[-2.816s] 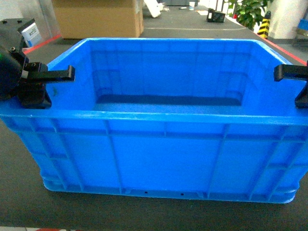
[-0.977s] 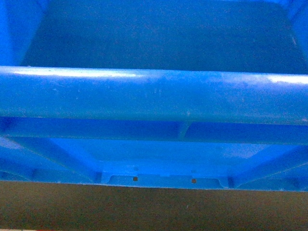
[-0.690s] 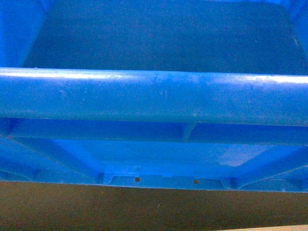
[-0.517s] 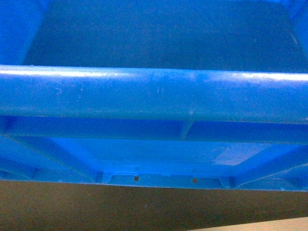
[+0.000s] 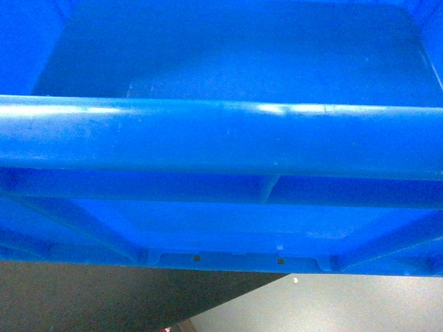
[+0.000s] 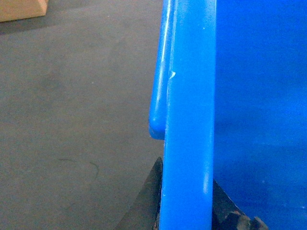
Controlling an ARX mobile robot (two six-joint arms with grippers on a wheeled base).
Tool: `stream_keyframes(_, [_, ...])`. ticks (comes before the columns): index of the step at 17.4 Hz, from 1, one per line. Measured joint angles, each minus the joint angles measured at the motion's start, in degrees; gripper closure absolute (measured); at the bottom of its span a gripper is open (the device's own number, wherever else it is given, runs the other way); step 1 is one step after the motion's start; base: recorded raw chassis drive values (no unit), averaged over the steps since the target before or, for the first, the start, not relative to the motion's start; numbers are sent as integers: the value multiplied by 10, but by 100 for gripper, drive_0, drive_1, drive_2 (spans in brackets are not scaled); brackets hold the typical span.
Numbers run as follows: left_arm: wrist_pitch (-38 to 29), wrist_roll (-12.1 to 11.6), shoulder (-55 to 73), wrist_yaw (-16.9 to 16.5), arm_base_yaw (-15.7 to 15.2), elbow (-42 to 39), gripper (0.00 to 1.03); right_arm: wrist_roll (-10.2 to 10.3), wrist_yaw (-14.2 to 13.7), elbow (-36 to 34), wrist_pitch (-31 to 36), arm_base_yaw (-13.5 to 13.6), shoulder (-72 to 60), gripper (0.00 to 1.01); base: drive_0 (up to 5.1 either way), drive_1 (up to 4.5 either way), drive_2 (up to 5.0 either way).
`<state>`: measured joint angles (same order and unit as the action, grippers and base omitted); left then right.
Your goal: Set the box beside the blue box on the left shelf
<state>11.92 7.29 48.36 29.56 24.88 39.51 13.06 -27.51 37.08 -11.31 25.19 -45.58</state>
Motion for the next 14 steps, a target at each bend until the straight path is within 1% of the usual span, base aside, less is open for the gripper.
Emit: stream_keyframes(14, [0,0,0,1,0,0,92,0,0,0,0,0,0,90,-154,-154,-154])
